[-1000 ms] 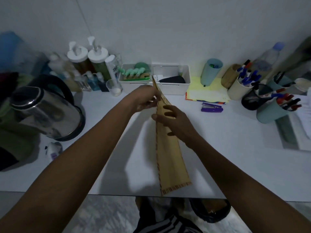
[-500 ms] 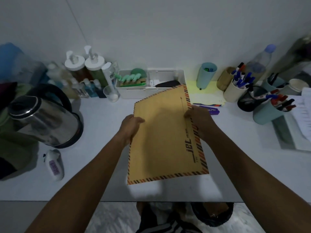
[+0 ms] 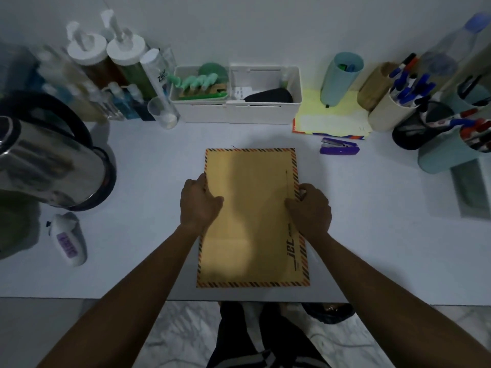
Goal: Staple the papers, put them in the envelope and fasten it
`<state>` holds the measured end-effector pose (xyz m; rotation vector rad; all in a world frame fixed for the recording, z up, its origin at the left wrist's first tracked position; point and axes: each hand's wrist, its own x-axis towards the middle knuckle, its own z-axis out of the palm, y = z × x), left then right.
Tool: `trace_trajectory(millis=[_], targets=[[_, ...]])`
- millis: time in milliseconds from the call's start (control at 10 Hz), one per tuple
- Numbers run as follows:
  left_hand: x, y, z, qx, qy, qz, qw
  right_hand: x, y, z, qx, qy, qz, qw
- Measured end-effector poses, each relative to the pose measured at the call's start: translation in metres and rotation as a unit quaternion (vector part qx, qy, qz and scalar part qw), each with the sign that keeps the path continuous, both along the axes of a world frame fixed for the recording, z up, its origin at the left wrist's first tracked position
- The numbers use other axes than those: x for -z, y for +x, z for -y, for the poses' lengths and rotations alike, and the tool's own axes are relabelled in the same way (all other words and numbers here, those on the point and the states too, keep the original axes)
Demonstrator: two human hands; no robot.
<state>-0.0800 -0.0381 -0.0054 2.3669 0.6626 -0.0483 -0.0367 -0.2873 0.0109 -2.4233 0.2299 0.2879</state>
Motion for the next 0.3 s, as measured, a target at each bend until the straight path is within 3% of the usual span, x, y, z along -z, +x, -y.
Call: trace_trajectory(millis=[200, 300], targets=[[-0.004, 0.000, 0.002, 0.016, 0.004, -0.022, 1.000, -0.005, 0.000, 0.001, -0.004, -0.041, -0.021, 0.999], [-0.020, -0.003, 0.005, 0.016, 0.016, -0.006, 1.000, -0.018, 0.002, 0.002, -0.008, -0.038, 0.013, 0.999]])
